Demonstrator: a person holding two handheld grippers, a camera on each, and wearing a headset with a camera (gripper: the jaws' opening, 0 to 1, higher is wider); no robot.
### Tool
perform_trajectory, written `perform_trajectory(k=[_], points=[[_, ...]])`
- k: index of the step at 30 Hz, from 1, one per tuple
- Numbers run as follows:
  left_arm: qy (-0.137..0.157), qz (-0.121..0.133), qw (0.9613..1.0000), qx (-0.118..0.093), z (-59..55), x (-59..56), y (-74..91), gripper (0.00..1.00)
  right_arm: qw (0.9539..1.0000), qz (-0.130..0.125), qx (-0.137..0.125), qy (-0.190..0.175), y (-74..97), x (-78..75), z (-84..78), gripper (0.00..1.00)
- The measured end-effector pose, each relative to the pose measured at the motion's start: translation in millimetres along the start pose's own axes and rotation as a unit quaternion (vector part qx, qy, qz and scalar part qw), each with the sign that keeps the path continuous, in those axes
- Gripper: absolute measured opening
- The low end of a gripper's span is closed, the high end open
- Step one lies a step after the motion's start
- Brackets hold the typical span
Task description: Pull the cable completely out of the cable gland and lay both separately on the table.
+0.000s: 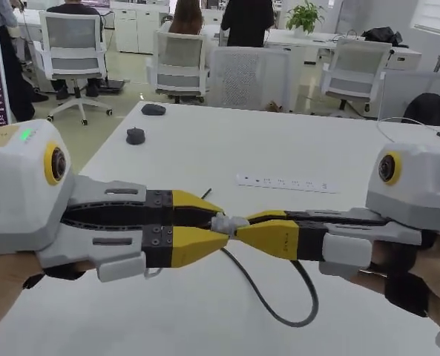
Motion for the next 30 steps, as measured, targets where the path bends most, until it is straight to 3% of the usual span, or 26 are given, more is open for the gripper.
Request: perform_trajectory(k=[3,5,8,11,17,21,23,25,30], points=[[0.054,-0.004,0.9984,-0.016,0.6,1.6,0.0,0.15,0.9996,0.004,-0.002,0.03,0.2,1.9,1.5,0.1],[0.097,-0.009,0.995,-0.023,-0.3,2.5,0.0,0.15,0.9982,0.003,0.002,0.059,0.5,2.2,2.0,0.1],[0.148,-0.018,0.9882,-0.033,-1.6,4.3,0.8,0.15,0.9928,-0.001,0.009,0.119,-0.2,4.1,3.1,0.1],[0.201,-0.026,0.9786,-0.036,-4.0,4.9,1.2,0.15,0.986,0.003,0.015,0.166,-0.9,5.1,2.1,0.1],[0.209,-0.029,0.977,-0.03,-7.5,3.5,1.0,0.15,0.9725,0.001,0.022,0.232,-2.1,4.9,-2.1,0.11],[0.201,-0.026,0.9789,-0.03,-8.6,2.7,1.9,0.15,0.9733,-0.002,0.023,0.228,-3.2,2.9,-2.7,0.11],[0.183,-0.02,0.9826,-0.028,-9.5,3.0,2.3,0.15,0.9788,-0.005,0.026,0.203,-3.2,0.2,-3.0,0.12],[0.148,-0.008,0.9886,-0.029,-8.9,5.3,3.8,0.15,0.9788,-0.011,0.026,0.203,-0.7,-2.9,-2.4,0.12],[0.125,-0.004,0.9918,-0.024,-8.9,2.0,6.6,0.15,0.982,-0.015,0.035,0.185,5.3,-5.7,-6.2,0.09]])
Point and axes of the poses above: the centre of the closed fingertips' face, and the gripper's own axes: y roughly backward along the fingers, x roughly to its left, z roughly out of its top, the point moved 2 cm from there along y, roughly backward along the fingers, and after that the axes turned 2 degrees about -y, right-handed, at the moved point
